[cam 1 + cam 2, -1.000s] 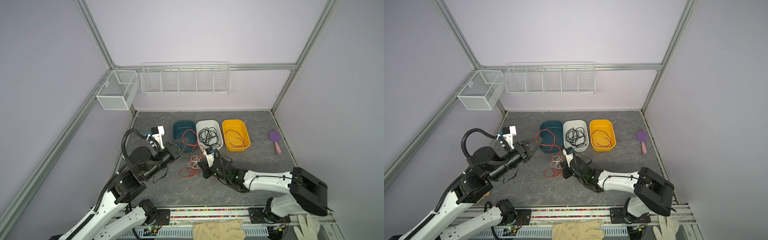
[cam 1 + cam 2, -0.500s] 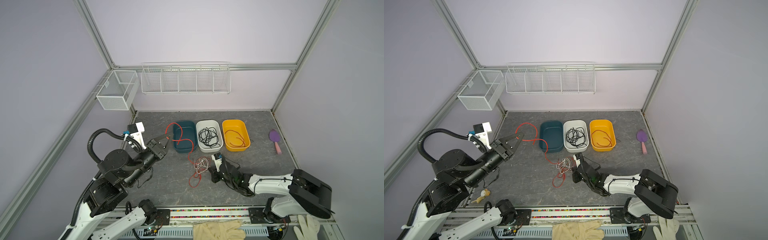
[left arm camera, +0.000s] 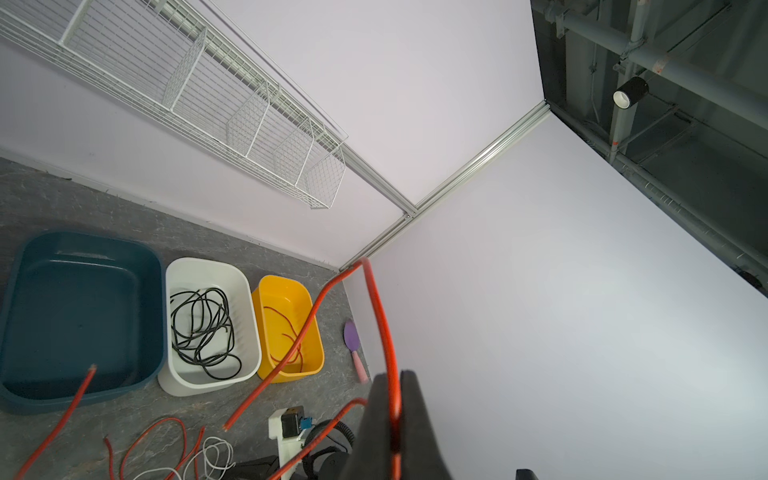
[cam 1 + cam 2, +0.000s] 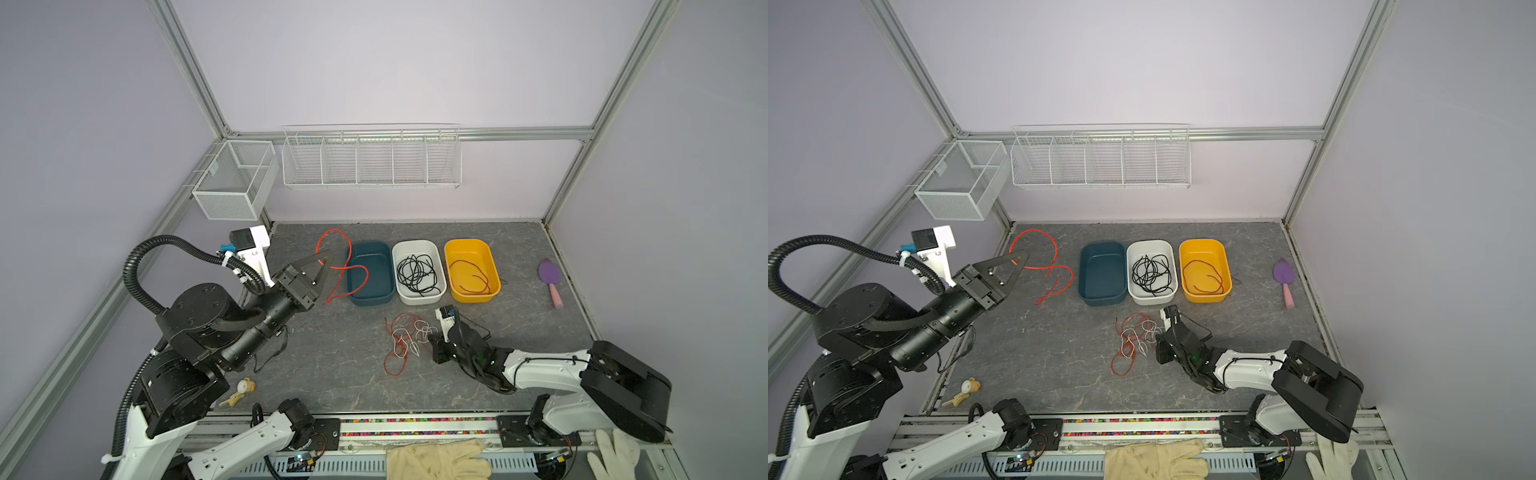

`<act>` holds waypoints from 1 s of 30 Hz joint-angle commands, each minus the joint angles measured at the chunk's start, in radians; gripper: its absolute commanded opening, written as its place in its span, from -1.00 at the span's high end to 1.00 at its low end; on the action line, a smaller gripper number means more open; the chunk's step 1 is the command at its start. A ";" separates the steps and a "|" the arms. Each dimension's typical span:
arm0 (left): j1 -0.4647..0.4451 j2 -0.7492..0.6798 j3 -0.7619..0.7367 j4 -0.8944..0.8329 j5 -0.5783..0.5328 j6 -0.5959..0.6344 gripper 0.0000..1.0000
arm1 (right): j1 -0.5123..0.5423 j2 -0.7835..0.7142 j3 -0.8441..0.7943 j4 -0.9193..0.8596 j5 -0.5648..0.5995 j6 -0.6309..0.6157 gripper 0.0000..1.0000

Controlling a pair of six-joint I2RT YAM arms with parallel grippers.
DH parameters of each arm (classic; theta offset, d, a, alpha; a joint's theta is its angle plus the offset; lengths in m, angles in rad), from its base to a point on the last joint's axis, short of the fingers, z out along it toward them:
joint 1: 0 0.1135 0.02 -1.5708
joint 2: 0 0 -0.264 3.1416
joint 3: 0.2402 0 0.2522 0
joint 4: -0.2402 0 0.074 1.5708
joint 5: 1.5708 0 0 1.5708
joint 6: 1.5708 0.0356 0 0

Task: Untangle the cables
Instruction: 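Carry the red wire over the tubs with left gripper while right draws back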

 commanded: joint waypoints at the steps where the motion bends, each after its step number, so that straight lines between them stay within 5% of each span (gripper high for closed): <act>1: -0.005 0.035 0.005 -0.059 0.031 0.026 1.00 | -0.005 -0.054 0.001 -0.056 -0.008 0.008 0.87; 14: -0.005 0.139 0.000 -0.025 0.068 0.070 1.00 | -0.006 -0.345 0.055 -0.348 0.050 -0.058 0.61; 30: -0.005 0.265 0.069 -0.017 0.044 0.170 1.00 | -0.006 -0.659 0.190 -0.789 0.207 -0.064 -0.98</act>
